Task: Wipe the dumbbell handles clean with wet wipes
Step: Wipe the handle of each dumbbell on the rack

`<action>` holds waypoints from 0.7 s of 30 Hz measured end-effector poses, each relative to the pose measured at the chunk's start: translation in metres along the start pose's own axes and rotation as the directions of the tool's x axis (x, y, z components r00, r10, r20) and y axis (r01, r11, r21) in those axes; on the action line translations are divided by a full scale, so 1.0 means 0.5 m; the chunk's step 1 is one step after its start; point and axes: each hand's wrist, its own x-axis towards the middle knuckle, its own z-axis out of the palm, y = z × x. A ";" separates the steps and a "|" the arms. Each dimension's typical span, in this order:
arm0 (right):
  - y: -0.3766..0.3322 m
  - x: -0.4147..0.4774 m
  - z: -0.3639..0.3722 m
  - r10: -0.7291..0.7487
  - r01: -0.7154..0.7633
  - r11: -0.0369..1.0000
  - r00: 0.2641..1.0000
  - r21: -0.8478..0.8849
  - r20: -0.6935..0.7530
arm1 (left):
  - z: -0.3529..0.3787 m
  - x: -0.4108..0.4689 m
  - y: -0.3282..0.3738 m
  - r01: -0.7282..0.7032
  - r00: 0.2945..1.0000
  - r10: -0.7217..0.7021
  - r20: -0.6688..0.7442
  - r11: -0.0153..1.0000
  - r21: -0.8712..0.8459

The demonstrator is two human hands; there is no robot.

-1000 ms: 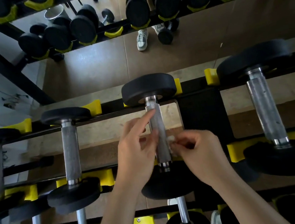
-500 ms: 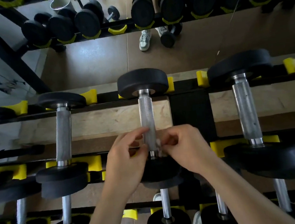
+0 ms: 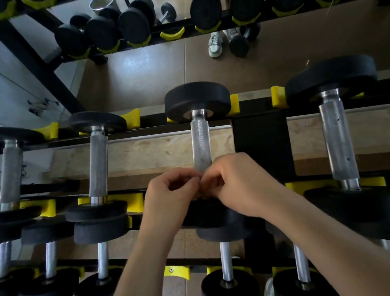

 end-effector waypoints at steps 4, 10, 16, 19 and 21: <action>-0.003 0.016 0.011 -0.243 0.209 0.962 0.949 -0.177 -0.199 | -0.024 0.004 -0.005 0.005 0.998 0.000 0.068 0.997 -0.077; 0.022 0.057 0.012 -0.133 0.183 0.982 0.824 0.038 -0.551 | -0.019 0.053 -0.003 -0.119 0.993 0.111 0.048 0.972 0.200; 0.018 0.038 0.038 -0.108 0.197 0.976 0.819 0.098 -0.563 | -0.012 0.123 0.012 -0.205 0.973 0.217 -0.072 0.968 0.148; 0.022 0.080 0.021 -0.098 0.171 0.984 0.731 0.041 -0.675 | 0.006 0.150 0.035 -0.261 0.955 0.273 -0.113 0.959 0.113; 0.020 0.114 0.007 -0.054 0.143 0.988 0.651 0.053 -0.757 | 0.014 0.173 0.051 -0.311 0.928 0.330 -0.175 0.942 0.123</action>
